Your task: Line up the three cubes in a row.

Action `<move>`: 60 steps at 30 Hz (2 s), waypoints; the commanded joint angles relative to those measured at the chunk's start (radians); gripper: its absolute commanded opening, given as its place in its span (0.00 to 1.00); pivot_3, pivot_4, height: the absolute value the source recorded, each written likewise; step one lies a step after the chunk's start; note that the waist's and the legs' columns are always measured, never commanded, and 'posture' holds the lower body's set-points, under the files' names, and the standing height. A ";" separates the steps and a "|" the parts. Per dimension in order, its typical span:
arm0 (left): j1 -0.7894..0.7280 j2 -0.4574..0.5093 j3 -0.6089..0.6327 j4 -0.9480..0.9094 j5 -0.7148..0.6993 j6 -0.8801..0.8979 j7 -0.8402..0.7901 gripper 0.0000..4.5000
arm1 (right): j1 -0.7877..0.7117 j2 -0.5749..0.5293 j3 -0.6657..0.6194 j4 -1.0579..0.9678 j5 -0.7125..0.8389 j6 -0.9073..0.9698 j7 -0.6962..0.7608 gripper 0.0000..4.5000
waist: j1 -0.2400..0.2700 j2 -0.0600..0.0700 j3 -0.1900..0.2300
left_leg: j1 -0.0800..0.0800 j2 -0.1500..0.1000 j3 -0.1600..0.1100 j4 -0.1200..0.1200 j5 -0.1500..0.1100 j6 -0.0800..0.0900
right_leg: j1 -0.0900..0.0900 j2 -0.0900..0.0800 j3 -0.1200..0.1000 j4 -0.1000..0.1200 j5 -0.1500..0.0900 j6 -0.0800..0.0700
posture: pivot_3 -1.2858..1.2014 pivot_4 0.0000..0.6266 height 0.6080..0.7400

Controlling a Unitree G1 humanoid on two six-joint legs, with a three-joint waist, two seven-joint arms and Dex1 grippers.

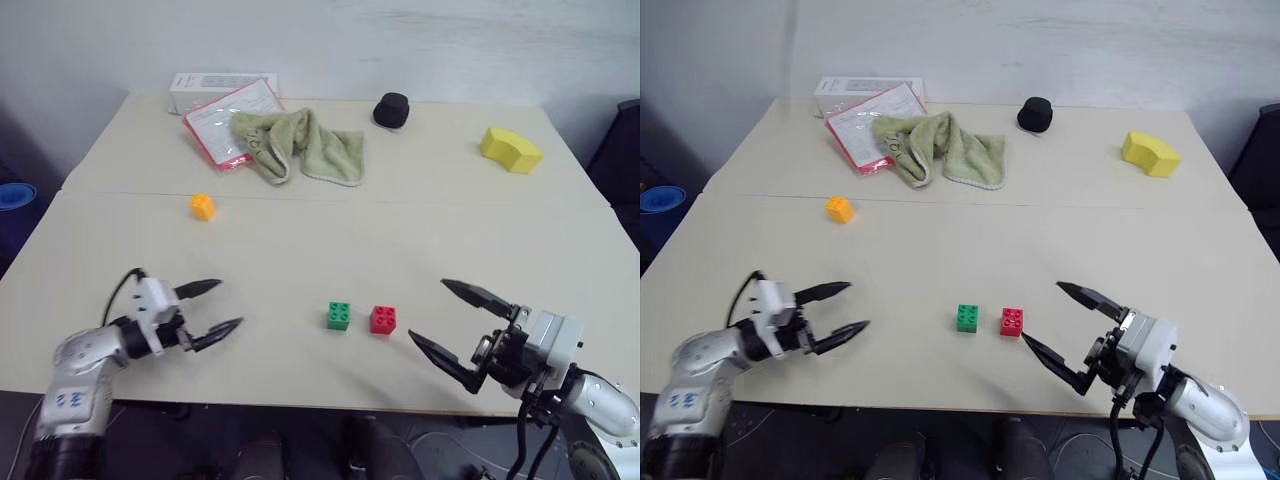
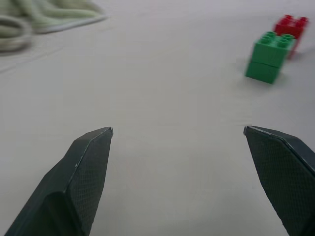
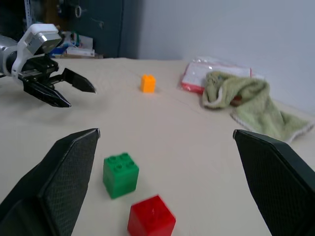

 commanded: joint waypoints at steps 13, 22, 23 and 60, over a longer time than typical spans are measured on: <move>-0.221 -0.091 0.106 0.033 -0.010 0.198 0.448 1.00 | -0.110 0.020 0.076 0.035 -0.053 -0.042 -0.034 1.00 | 0.024 -0.005 -0.003 | -0.001 -0.002 -0.001 0.002 0.000 0.001 | 0.001 0.000 -0.003 0.000 0.000 0.000 | 0.52 0.24 1.00; -0.841 -0.006 -0.155 0.703 0.208 0.188 0.371 1.00 | -0.129 0.013 0.113 0.039 -0.087 -0.027 -0.055 1.00 | 0.001 -0.007 -0.002 | -0.001 -0.001 0.004 0.001 0.004 -0.006 | 0.000 0.004 -0.006 0.000 0.001 0.001 | 0.52 0.24 1.00; -0.883 -0.003 -0.179 0.772 0.242 0.151 0.372 1.00 | -0.127 0.013 0.109 0.038 -0.090 -0.028 -0.060 1.00 | -0.003 -0.007 -0.002 | -0.001 -0.001 0.004 0.001 0.004 -0.006 | -0.001 0.004 -0.007 0.000 0.001 0.001 | 0.52 0.24 1.00; -0.714 0.144 -0.251 0.438 0.087 -0.045 -0.511 0.33 | -0.004 -0.114 0.016 -0.004 0.008 -0.013 0.026 1.00 | -0.020 -0.008 -0.001 | -0.001 0.000 0.006 0.003 0.006 -0.009 | -0.002 0.004 -0.004 0.008 0.000 0.000 | 0.52 0.24 1.00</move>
